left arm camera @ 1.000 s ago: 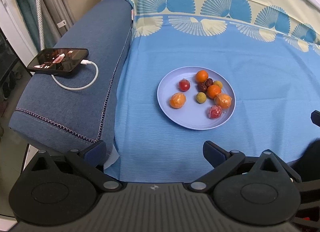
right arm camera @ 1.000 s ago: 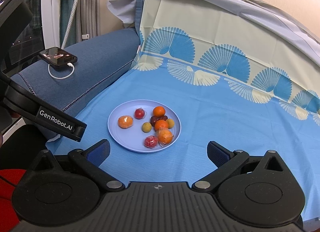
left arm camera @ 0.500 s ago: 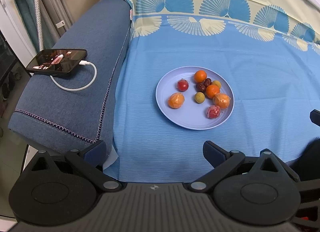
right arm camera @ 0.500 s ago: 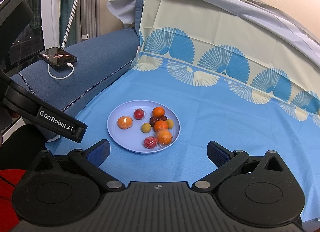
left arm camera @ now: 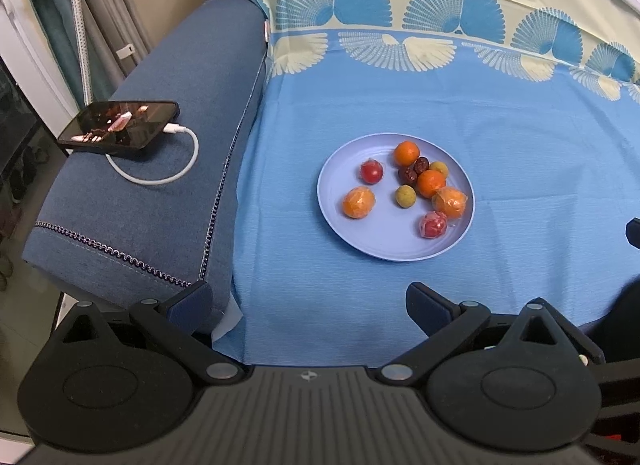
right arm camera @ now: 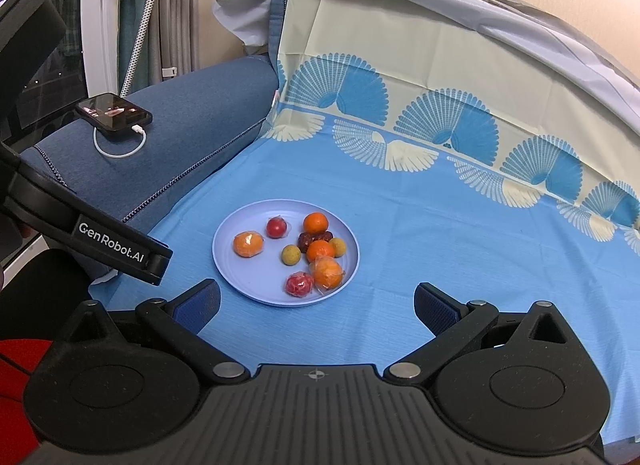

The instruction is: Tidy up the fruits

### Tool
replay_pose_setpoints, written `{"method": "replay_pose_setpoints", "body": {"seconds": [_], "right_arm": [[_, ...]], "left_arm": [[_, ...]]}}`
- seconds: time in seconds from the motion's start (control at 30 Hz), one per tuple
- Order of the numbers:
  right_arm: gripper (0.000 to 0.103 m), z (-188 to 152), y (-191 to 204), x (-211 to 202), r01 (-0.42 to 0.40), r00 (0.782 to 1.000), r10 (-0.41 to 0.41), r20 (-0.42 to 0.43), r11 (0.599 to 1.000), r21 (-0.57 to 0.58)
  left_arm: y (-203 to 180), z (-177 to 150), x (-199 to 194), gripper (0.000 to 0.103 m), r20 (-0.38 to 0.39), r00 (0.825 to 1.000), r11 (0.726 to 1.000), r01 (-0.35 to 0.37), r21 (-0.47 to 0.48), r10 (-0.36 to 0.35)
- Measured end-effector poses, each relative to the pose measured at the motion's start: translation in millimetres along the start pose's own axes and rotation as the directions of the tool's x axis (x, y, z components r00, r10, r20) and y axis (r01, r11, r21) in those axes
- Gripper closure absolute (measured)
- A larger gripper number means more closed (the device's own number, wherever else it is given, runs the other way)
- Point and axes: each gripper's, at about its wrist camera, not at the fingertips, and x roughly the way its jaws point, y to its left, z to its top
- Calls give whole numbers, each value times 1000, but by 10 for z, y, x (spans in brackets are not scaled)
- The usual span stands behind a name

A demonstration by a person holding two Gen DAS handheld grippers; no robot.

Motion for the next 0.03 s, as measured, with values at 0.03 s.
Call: {"method": "replay_pose_setpoints", "body": {"seconds": [0.03], "right_arm": [[1, 2, 3, 1, -1, 1000, 1, 0, 1000, 0]], "left_arm": [[1, 3, 2, 0, -1, 1000, 1000, 2, -2, -2]]}}
